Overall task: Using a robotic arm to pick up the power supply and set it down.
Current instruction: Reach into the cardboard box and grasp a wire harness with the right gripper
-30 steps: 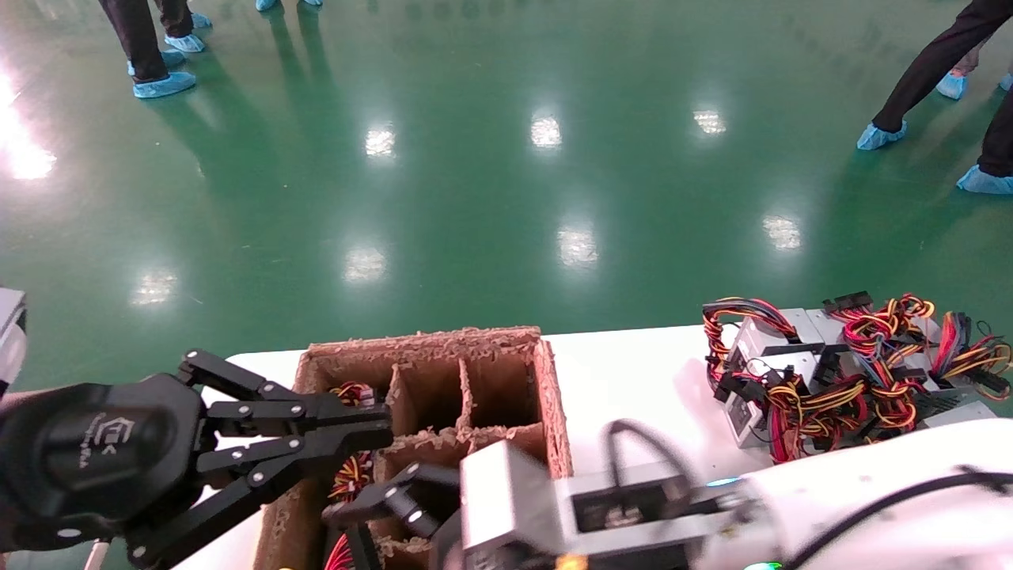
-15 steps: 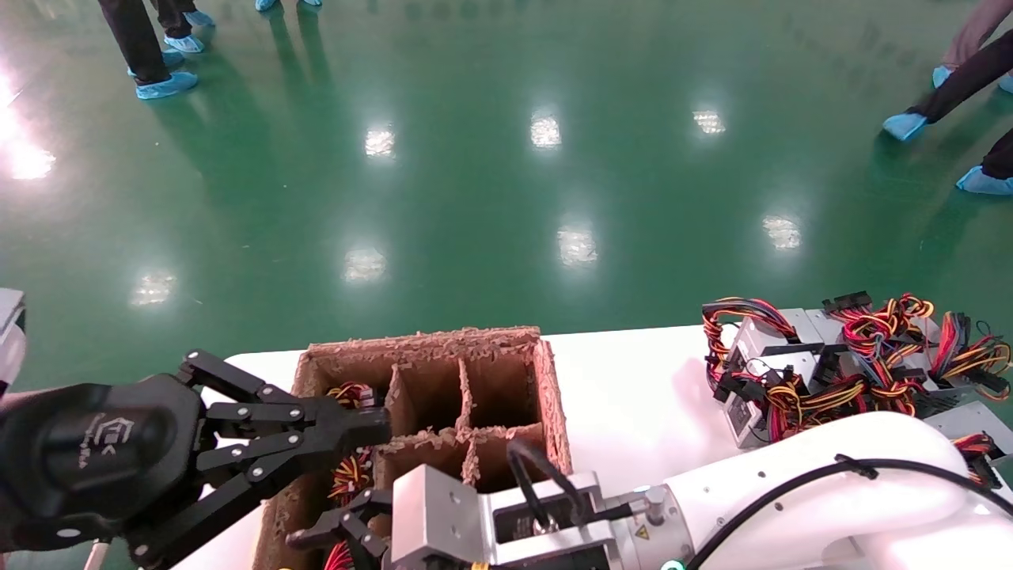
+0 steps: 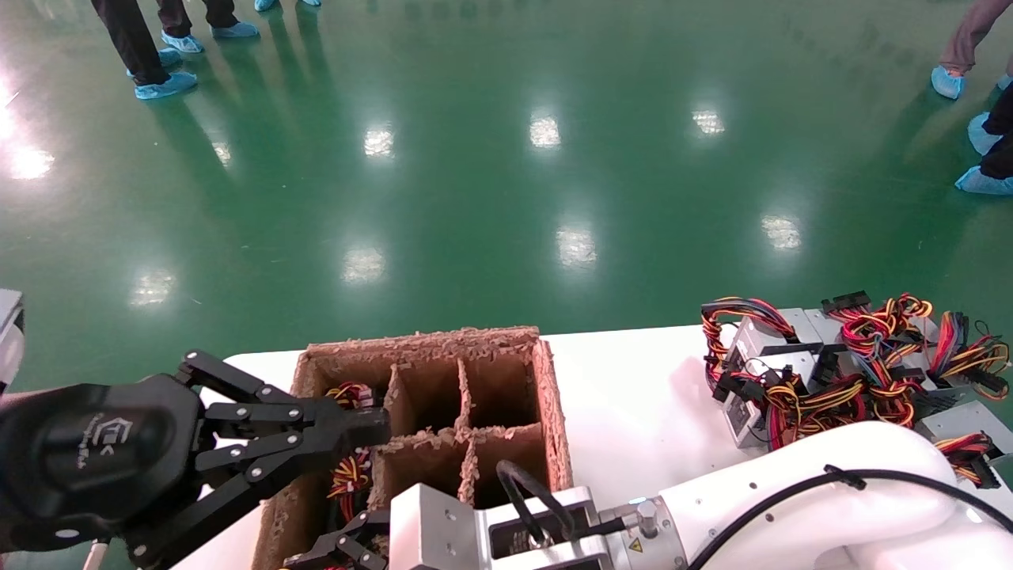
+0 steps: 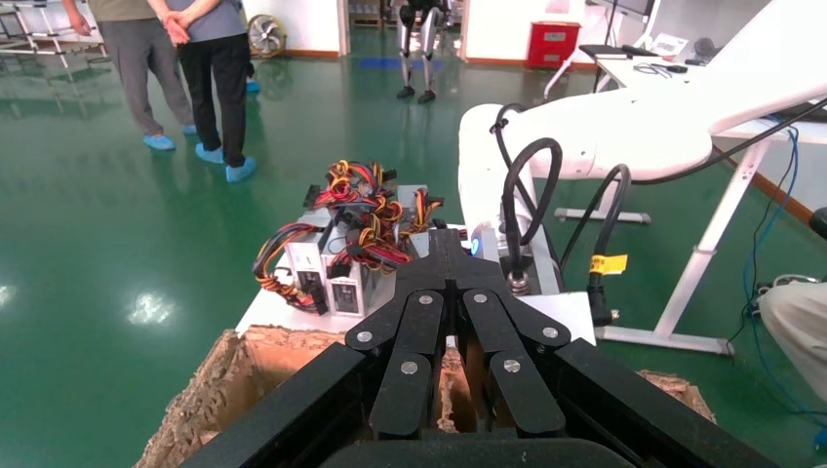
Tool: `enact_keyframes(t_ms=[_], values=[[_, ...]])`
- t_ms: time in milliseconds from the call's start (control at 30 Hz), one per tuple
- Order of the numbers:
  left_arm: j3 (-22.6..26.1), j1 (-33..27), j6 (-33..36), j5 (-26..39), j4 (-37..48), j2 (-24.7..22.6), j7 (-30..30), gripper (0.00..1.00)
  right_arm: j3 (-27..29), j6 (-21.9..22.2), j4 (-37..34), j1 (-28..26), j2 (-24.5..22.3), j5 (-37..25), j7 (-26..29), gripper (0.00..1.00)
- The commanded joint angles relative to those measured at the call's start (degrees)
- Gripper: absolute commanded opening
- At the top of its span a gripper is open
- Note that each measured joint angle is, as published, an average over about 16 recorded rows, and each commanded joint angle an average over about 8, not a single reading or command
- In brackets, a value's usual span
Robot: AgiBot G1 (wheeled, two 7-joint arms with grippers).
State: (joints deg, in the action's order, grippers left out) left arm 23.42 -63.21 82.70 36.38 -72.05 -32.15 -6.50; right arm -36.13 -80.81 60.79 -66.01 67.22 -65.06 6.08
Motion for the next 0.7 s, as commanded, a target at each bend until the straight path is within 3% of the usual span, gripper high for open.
enact_keyframes(t_ms=[33,700], values=[[0.0,0.0,0.0,0.0,0.0,0.0,0.0,0.0,0.0,0.3,-0.1,0.1,0.1,-0.1,-0.1,0.0],[0.0,0.0,0.0,0.0,0.0,0.0,0.0,0.0,0.0,0.5,-0.7,1.1,-0.2,-0.2,-0.8,0.0]])
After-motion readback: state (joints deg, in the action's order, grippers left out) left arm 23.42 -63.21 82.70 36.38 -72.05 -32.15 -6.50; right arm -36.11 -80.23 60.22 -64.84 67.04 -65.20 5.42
